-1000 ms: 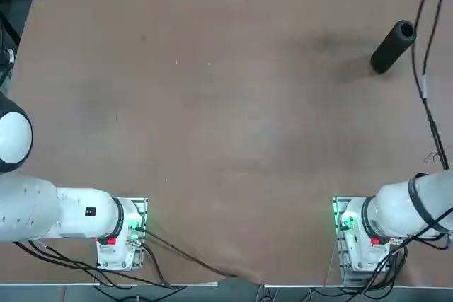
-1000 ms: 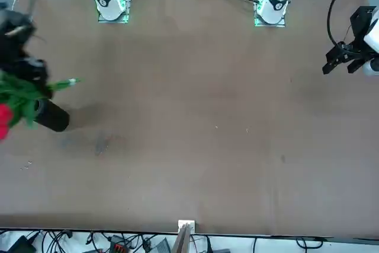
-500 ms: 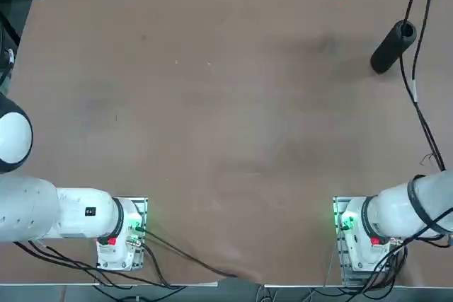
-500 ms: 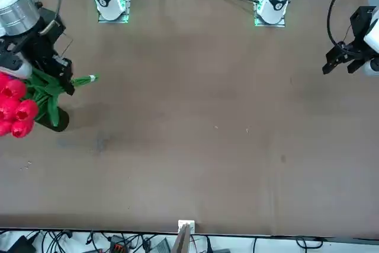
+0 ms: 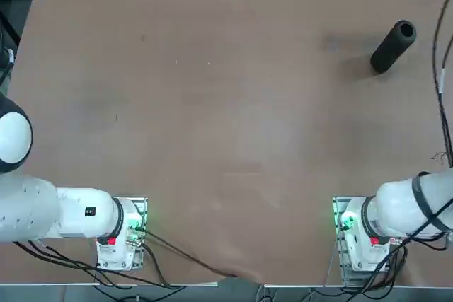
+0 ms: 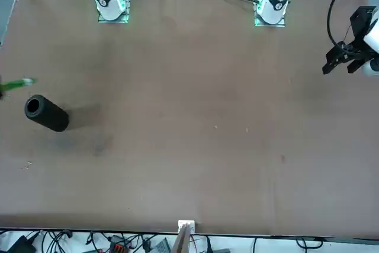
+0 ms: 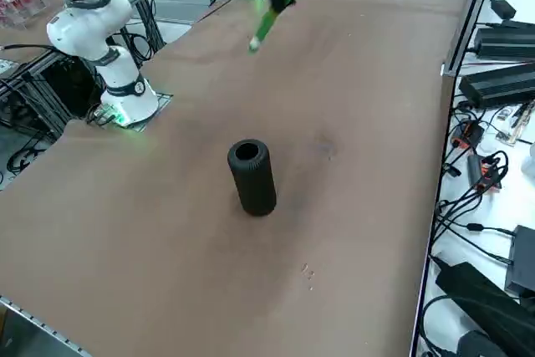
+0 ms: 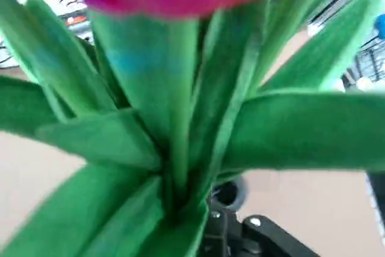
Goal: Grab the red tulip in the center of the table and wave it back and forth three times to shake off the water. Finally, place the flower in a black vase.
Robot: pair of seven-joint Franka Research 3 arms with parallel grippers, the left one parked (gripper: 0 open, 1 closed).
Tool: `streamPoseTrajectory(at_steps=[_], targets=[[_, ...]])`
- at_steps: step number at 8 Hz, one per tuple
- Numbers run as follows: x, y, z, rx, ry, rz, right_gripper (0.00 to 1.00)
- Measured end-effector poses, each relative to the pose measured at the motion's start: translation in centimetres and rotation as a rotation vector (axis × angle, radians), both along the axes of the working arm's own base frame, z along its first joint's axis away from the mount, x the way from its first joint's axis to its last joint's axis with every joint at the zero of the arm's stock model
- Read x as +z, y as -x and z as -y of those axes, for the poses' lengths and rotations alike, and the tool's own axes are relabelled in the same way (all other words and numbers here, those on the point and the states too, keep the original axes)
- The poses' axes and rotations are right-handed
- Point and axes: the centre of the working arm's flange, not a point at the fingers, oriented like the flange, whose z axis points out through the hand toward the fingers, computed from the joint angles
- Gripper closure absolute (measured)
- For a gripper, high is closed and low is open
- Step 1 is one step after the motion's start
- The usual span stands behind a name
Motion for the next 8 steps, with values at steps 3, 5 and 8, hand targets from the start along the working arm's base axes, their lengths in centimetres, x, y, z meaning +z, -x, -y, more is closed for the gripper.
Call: streamPoseTrajectory(at_steps=[3, 5, 8], targets=[[0.5, 0.0, 0.4, 0.039, 0.015, 0.018, 0.88], [0.3, -0.7, -7.8, 0.097, -0.029, 0.01, 0.88], [-0.3, 1.4, -27.2, 0.013, -0.104, 0.046, 0.88]])
